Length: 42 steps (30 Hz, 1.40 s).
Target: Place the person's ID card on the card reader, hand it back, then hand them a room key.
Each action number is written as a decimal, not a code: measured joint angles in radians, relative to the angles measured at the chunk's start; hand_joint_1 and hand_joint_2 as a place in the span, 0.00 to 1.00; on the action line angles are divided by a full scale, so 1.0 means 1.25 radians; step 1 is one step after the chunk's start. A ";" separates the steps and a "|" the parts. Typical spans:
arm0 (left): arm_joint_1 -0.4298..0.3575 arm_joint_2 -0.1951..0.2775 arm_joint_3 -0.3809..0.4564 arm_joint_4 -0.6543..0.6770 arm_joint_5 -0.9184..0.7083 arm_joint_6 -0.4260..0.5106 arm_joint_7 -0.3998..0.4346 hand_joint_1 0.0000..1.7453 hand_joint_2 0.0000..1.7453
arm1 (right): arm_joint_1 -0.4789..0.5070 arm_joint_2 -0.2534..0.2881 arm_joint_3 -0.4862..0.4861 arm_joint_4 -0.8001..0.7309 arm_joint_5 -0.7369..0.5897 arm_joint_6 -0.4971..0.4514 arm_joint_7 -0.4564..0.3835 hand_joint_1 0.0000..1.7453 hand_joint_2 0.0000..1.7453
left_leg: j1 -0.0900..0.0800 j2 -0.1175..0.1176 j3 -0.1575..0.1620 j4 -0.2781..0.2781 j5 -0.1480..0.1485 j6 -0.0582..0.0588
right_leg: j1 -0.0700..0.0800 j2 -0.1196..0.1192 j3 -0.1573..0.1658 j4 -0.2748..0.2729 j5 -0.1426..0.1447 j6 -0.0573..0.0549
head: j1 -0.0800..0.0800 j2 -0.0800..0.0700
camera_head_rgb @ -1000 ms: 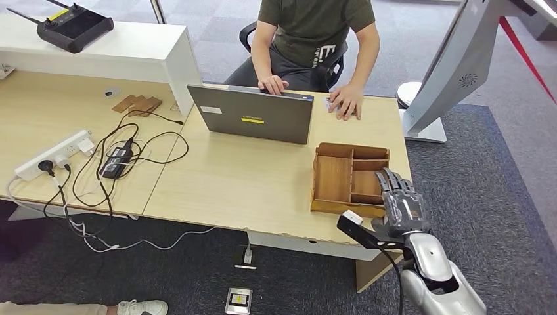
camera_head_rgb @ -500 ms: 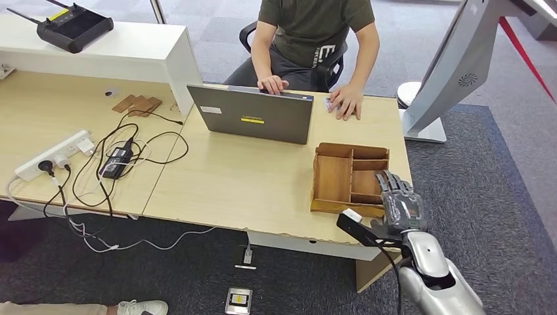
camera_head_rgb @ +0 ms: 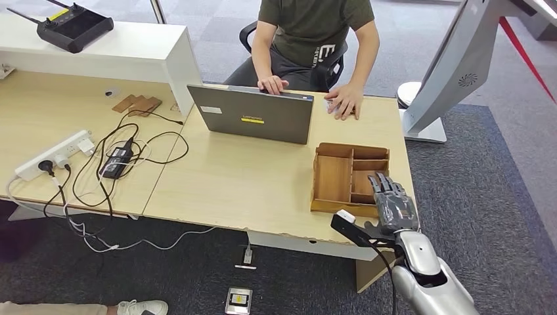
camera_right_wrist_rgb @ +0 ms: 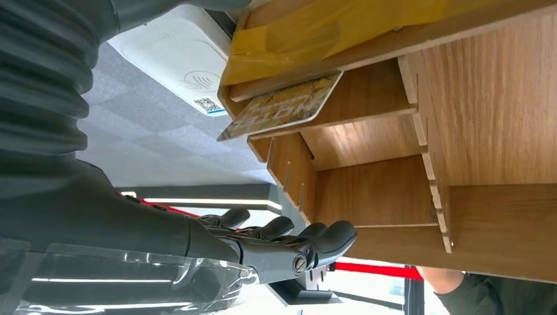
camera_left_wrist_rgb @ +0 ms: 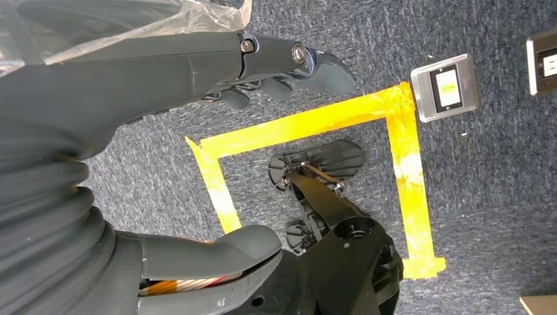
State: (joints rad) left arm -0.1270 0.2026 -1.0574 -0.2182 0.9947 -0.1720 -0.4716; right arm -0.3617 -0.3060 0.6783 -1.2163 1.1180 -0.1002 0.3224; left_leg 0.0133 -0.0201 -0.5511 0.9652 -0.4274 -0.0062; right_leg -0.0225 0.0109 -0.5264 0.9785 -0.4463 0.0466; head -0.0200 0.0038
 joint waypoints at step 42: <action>0.000 0.000 -0.004 0.000 -0.005 0.011 -0.006 0.00 1.00 | -0.008 -0.023 -0.024 -0.102 -0.006 -0.087 0.033 0.98 1.00 | 0.000 0.000 0.000 0.000 0.000 0.000 | 0.000 0.000 0.000 0.000 0.000 0.000 | 0.000 0.000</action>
State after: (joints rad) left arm -0.1275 0.2026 -1.0623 -0.2182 0.9880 -0.1579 -0.4791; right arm -0.3721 -0.3352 0.6482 -1.3440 1.1107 -0.2093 0.3635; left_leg 0.0133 -0.0199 -0.5507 0.9654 -0.4273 -0.0062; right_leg -0.0225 0.0109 -0.5264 0.9786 -0.4461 0.0466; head -0.0201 0.0038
